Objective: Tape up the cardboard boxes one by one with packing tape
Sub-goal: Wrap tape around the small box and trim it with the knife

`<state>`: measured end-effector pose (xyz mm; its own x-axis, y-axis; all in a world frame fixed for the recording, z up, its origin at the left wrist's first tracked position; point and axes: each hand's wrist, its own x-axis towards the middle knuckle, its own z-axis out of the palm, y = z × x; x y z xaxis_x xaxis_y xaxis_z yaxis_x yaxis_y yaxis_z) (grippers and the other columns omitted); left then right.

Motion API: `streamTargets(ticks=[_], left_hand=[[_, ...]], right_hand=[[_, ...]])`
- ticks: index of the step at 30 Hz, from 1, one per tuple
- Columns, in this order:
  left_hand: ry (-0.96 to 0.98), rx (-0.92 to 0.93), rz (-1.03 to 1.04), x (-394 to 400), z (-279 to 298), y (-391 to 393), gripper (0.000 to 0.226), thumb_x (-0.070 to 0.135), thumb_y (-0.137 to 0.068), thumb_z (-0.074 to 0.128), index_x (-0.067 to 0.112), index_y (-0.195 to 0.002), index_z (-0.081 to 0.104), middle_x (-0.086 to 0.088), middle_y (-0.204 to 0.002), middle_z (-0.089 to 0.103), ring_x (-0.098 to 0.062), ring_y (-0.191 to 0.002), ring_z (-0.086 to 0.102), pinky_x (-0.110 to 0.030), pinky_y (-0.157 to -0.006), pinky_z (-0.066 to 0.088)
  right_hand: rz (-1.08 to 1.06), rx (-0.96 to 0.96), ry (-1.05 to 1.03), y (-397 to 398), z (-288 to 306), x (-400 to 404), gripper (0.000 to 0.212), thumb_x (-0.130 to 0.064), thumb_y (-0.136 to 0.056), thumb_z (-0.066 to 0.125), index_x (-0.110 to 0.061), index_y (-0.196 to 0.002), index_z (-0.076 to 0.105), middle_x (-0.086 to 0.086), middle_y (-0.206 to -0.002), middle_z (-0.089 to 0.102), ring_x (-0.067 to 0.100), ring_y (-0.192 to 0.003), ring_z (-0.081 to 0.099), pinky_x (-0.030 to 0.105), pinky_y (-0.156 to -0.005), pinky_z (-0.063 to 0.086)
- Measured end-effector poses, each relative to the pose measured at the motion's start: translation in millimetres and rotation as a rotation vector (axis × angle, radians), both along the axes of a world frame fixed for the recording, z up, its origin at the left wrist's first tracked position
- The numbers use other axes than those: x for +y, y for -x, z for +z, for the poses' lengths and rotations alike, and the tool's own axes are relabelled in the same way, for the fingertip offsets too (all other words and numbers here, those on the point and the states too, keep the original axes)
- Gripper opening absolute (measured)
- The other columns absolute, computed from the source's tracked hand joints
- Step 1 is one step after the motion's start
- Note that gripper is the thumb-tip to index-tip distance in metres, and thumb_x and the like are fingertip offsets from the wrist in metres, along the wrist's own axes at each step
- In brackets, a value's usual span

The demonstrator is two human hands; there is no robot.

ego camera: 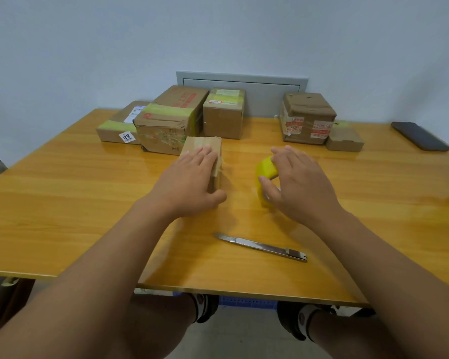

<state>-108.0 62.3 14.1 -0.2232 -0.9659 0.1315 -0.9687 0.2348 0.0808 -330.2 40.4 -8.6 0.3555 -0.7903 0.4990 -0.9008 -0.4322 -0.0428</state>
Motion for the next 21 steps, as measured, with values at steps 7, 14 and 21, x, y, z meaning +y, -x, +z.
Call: streamTargets(ticks=[7, 14, 21], left_hand=[[0.055, -0.014, 0.058, -3, -5, 2, 0.076, 0.049, -0.098, 0.045, 0.017, -0.157, 0.009, -0.003, -0.165, 0.005, -0.017, -0.152, 0.004, -0.031, -0.12, 0.005], [0.05, 0.0, 0.071, -1, -3, -2, 0.07, 0.042, -0.096, 0.049, 0.018, -0.154, 0.018, -0.003, -0.165, 0.011, -0.018, -0.152, 0.008, -0.034, -0.121, 0.009], [0.052, -0.011, 0.173, -2, -3, -9, 0.066, 0.038, -0.097, 0.045, 0.013, -0.153, 0.02, -0.008, -0.164, 0.013, -0.022, -0.151, 0.011, -0.037, -0.121, 0.011]], right_hand=[[-0.032, -0.017, 0.012, -7, -4, -2, 0.033, -0.031, -0.094, 0.047, -0.009, -0.111, 0.064, 0.014, -0.124, 0.061, 0.039, -0.129, 0.048, 0.062, -0.106, 0.034], [-0.012, 0.074, -0.004, -9, -5, -1, 0.025, -0.021, -0.096, 0.054, -0.009, -0.112, 0.07, 0.01, -0.132, 0.061, 0.034, -0.134, 0.046, 0.058, -0.11, 0.03], [-0.037, 0.071, -0.013, -9, -2, 1, 0.031, -0.026, -0.097, 0.054, -0.01, -0.12, 0.068, 0.008, -0.135, 0.06, 0.034, -0.136, 0.044, 0.058, -0.11, 0.031]])
